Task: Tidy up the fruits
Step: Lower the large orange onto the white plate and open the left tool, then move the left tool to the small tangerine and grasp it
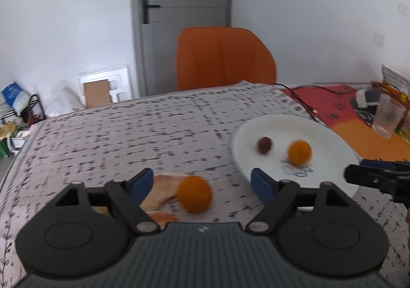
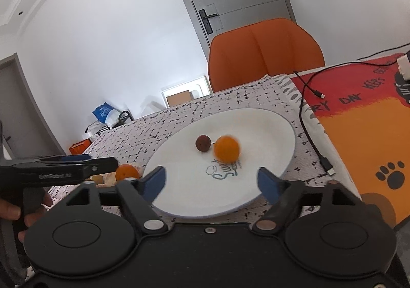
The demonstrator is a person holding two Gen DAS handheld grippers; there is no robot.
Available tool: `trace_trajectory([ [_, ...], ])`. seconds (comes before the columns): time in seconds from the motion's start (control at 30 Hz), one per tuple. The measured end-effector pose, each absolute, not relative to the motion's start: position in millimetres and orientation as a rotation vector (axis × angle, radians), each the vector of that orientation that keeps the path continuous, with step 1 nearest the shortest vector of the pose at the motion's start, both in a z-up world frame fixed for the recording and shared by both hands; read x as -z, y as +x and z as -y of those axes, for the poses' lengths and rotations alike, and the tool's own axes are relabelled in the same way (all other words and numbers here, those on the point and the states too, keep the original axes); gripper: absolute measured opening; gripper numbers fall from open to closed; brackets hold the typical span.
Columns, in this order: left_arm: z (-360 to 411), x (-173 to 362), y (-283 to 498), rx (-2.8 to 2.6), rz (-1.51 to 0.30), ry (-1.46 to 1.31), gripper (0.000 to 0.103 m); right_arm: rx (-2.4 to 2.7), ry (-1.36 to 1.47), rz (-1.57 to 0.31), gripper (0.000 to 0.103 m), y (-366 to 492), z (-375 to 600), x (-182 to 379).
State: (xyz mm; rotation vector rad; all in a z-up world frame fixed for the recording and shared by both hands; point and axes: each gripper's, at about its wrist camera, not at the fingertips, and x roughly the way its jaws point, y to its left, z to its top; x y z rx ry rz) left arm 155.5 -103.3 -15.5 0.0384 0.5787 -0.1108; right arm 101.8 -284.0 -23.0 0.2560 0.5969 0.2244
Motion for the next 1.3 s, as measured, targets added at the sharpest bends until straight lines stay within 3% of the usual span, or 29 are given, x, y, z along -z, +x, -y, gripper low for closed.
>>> trace_trajectory([
  [0.17,80.0,17.1,145.7,0.052,-0.575,-0.016,0.093,-0.22,0.243,-0.585,0.103,104.7,274.2,20.4],
  [1.3,-9.9,43.2,99.6,-0.112,-0.626,-0.142,0.094,-0.334,0.13,-0.612,0.103,110.4,192.1,21.6],
])
